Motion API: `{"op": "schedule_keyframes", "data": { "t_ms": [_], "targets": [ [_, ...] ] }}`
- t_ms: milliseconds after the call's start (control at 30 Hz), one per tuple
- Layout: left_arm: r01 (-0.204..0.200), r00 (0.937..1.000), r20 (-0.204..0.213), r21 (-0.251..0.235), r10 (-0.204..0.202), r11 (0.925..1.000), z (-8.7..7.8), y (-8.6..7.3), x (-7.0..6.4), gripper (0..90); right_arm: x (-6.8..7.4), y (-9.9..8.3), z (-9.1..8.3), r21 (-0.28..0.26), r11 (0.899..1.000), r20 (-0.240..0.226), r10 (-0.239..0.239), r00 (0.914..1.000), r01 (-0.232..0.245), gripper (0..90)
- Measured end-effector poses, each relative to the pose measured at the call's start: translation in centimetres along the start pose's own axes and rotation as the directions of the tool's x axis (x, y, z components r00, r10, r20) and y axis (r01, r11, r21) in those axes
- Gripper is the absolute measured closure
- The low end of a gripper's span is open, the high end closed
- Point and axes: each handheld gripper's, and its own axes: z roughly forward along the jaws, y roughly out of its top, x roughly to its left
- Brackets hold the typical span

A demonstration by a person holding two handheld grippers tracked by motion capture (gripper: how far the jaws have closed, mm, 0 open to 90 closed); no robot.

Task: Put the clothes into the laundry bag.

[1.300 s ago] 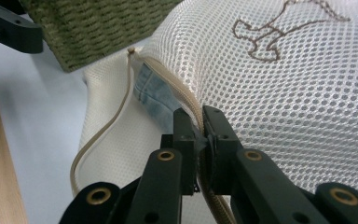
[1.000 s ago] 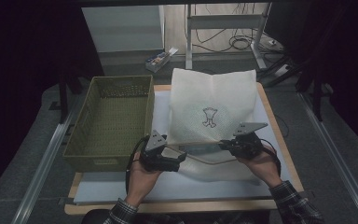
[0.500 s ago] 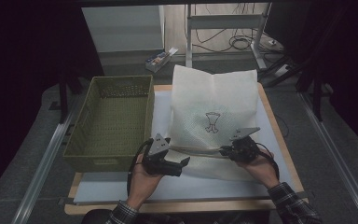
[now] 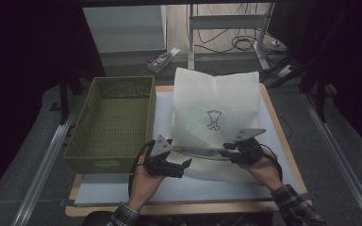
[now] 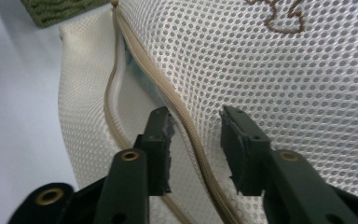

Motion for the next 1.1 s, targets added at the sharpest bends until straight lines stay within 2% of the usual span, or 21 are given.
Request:
{"op": "schedule_keyframes", "data": {
  "t_ms": [200,533,1100],
  "targets": [
    [-0.003,1.0000,0.004,0.010,0.003,0.9999,0.2,-0.1,-0.1,3.8,-0.3,0.1,-0.3,-0.035,0.999,0.000,0.013,0.9999,-0.013,49.1],
    [0.002,1.0000,0.007,0.019,-0.002,0.9998,0.2,-0.1,-0.1,3.8,-0.2,0.4,-0.2,-0.059,0.998,0.004,0.024,0.9997,-0.023,30.1],
    [-0.003,0.9998,0.018,0.023,0.003,0.9997,-0.5,-0.4,-0.6,4.5,0.2,-0.4,-2.2,-0.132,0.990,-0.009,0.048,0.9988,-0.049,15.0]
  ]
}}
